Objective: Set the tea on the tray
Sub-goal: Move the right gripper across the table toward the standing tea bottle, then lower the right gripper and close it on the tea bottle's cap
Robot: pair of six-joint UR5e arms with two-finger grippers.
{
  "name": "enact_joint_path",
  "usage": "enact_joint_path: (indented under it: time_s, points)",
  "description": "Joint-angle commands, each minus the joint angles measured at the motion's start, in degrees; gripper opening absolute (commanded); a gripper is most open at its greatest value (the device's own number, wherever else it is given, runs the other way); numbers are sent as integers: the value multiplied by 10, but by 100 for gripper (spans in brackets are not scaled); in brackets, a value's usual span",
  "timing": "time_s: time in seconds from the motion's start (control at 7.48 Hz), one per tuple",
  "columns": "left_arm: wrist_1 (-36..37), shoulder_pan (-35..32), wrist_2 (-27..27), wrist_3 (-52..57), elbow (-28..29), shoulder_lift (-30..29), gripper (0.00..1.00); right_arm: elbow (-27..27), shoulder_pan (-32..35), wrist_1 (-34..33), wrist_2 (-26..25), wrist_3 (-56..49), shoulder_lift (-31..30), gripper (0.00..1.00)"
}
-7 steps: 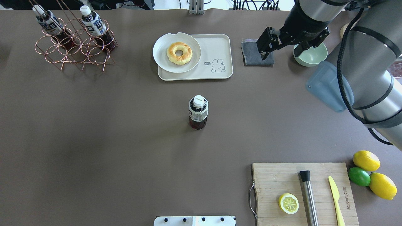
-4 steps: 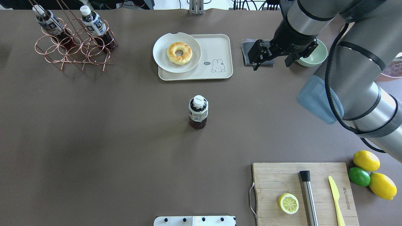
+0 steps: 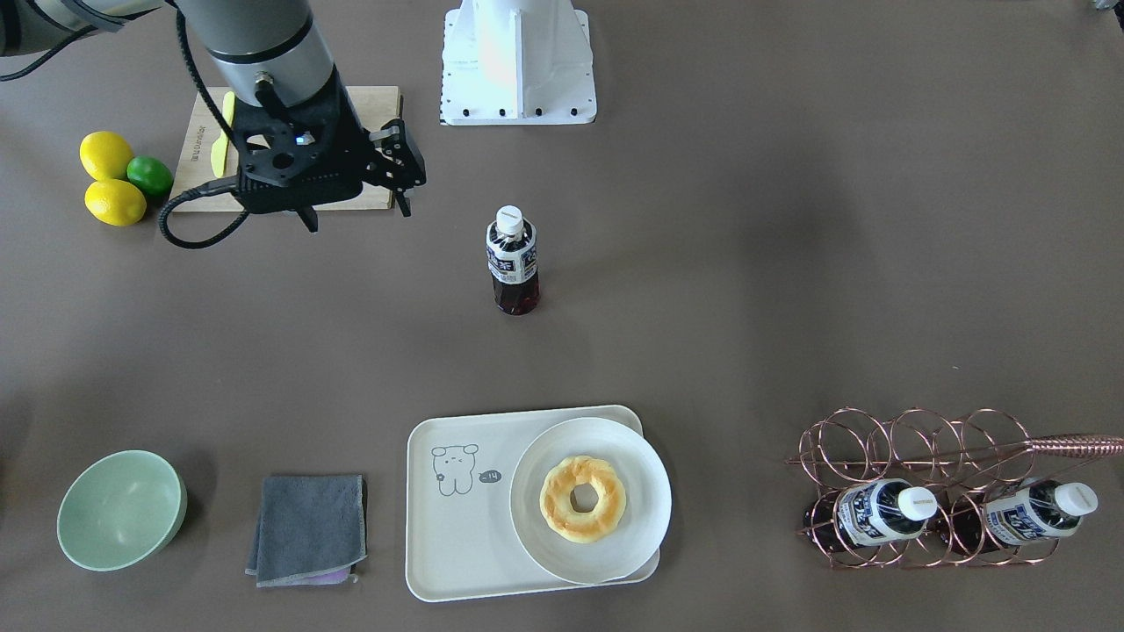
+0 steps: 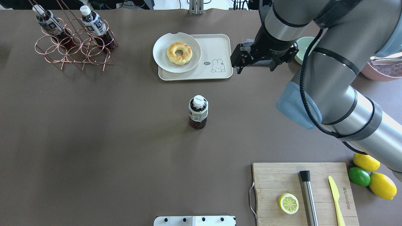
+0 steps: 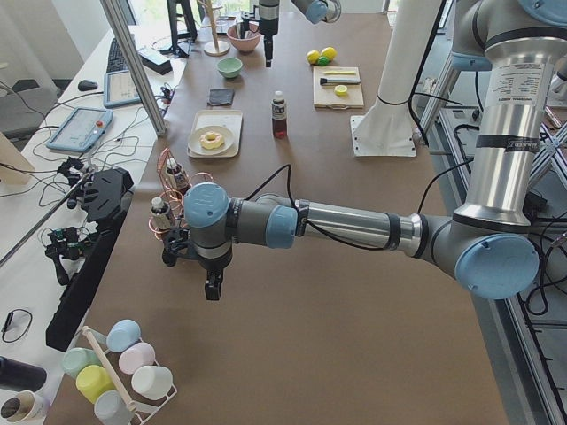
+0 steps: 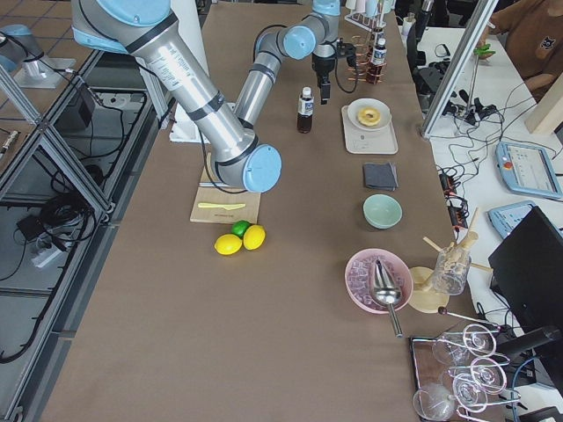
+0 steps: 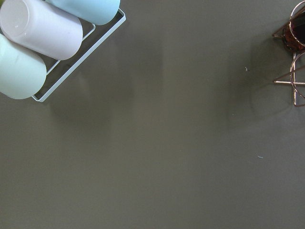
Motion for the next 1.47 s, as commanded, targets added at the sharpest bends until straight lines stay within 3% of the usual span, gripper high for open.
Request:
enact_joint_path:
  time_s: [0.0,0.27,0.67,1.34]
  points:
    - [-2,0,1,1,2,-1,97,-32,-55,14,-47,81,49,99]
    - [-3,-1,2,1,5,-1,97,-48,-84,39,-82,113,50,98]
    - [-5,-1,2,1,10,-1,97,-66,-102,53,-95,122,49,95]
    - [-5,-1,2,1,13,-2,97,-87,-110,77,-96,144,50,70]
